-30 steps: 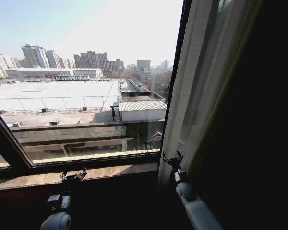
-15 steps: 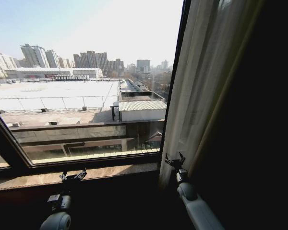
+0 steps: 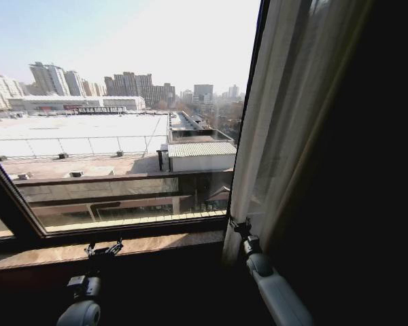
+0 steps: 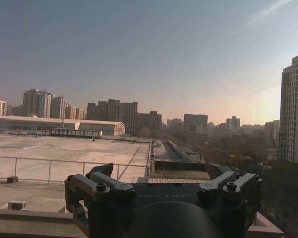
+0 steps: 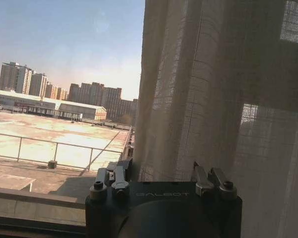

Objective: Open the curtains by pulling them apart, changing their state from closed to fully open.

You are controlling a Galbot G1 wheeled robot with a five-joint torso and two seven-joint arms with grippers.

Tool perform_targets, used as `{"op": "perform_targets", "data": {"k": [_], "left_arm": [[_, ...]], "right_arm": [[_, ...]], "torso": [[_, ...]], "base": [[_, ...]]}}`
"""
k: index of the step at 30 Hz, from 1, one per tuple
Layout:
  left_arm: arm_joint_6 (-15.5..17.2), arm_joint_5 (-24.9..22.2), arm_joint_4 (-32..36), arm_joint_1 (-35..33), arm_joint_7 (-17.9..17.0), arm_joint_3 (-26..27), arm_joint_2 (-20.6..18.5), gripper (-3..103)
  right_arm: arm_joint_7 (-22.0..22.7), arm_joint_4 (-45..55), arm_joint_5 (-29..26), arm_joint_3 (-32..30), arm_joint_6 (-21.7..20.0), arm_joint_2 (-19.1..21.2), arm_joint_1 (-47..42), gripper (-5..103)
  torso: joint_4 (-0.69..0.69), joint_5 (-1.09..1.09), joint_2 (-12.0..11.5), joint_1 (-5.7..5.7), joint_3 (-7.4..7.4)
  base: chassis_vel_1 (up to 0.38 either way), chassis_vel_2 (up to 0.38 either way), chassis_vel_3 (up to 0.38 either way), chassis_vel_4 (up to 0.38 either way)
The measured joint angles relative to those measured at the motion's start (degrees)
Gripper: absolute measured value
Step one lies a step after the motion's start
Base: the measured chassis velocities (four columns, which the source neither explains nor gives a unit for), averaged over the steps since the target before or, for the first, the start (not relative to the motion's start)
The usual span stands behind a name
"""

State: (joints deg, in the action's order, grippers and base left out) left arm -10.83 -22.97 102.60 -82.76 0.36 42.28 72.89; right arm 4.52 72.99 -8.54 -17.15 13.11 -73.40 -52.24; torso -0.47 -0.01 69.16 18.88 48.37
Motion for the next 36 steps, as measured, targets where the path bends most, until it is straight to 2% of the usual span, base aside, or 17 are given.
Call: {"op": "perform_targets", "data": {"k": [4, 7, 8, 10, 13, 26, 36], "left_arm": [[0.0, 0.0, 0.0, 0.0, 0.0, 0.0, 0.0, 100], [0.0, 0.0, 0.0, 0.0, 0.0, 0.0, 0.0, 100], [0.0, 0.0, 0.0, 0.0, 0.0, 0.0, 0.0, 100], [0.0, 0.0, 0.0, 0.0, 0.0, 0.0, 0.0, 100], [0.0, 0.0, 0.0, 0.0, 0.0, 0.0, 0.0, 100], [0.0, 0.0, 0.0, 0.0, 0.0, 0.0, -0.01, 100], [0.0, 0.0, 0.0, 0.01, 0.0, 0.0, -0.01, 100]], "right_arm": [[-0.87, 0.08, -0.55, 0.0, 0.9, -0.23, -0.29, 35], [-1.31, 0.1, -1.63, 0.03, 1.44, -0.46, -0.31, 30], [-1.88, 0.16, -2.44, 0.05, 1.57, -0.69, -0.31, 19], [-2.25, 0.16, -2.68, 0.05, 1.65, -0.83, -0.3, 19], [-3.87, 0.12, -3.6, 0.03, 1.71, -1.07, -0.29, 4], [-4.79, -1.27, -4.22, -0.02, 1.16, -1.55, 0.86, 0], [-7.41, -3.75, -4.12, -0.42, 2.21, -2.38, 1.88, 0]], "torso": [[0.0, 0.0, 0.0, 0.0, 0.0], [0.0, 0.0, 0.0, 0.0, 0.0], [0.0, 0.0, 0.0, 0.0, 0.0], [0.0, 0.0, 0.0, 0.0, 0.0], [0.0, 0.0, 0.0, 0.0, 0.0], [0.01, -0.01, 0.0, 0.0, 0.0], [0.0, 0.01, 0.0, 0.0, 0.0]], "base": [[0.0, 0.0, 0.0, 0.0], [0.0, 0.0, 0.0, 0.0], [0.0, 0.0, 0.0, 0.0], [0.0, 0.0, 0.0, 0.0], [0.0, 0.0, 0.0, 0.0], [-0.026, -0.033, 0.032, 0.025], [-0.205, -0.204, 0.211, 0.208]]}}
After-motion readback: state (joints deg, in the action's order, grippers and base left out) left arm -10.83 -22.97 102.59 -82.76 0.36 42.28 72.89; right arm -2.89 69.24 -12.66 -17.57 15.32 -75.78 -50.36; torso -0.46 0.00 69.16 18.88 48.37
